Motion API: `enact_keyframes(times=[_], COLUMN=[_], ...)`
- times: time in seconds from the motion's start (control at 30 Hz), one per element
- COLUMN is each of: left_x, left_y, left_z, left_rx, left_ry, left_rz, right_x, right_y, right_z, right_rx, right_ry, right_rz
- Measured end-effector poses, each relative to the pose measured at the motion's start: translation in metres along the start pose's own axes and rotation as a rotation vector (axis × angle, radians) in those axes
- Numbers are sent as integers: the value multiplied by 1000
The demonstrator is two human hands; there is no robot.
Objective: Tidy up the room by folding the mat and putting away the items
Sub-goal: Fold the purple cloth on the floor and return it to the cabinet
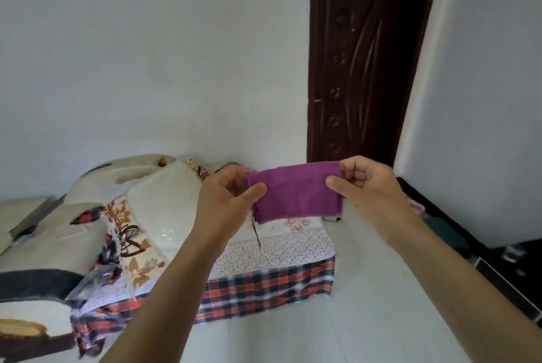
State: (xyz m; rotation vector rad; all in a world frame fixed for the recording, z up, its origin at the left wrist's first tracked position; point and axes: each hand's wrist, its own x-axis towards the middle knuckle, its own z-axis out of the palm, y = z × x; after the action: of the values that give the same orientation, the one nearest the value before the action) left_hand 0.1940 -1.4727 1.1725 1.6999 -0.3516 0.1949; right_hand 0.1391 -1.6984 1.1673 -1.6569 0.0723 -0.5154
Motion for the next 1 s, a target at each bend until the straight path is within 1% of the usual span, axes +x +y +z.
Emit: enact_keyframes(times=[0.23, 0.53, 0.77, 1.0], left_x=[85, 168, 172, 146], left_y=[-28, -47, -50, -38], left_z=[71, 152, 235, 326], left_rx=[-74, -280, -366, -391], left_ry=[-244, -586, -794, -952], left_rz=[47, 97, 146, 79], right_x=[43, 64, 45, 15], right_y=[18, 25, 26, 30], right_z=[-41, -74, -120, -182], right_rx=[-147, -353, -420, -408], right_ry=[253, 547, 778, 924], right_rz=[35, 79, 122, 134])
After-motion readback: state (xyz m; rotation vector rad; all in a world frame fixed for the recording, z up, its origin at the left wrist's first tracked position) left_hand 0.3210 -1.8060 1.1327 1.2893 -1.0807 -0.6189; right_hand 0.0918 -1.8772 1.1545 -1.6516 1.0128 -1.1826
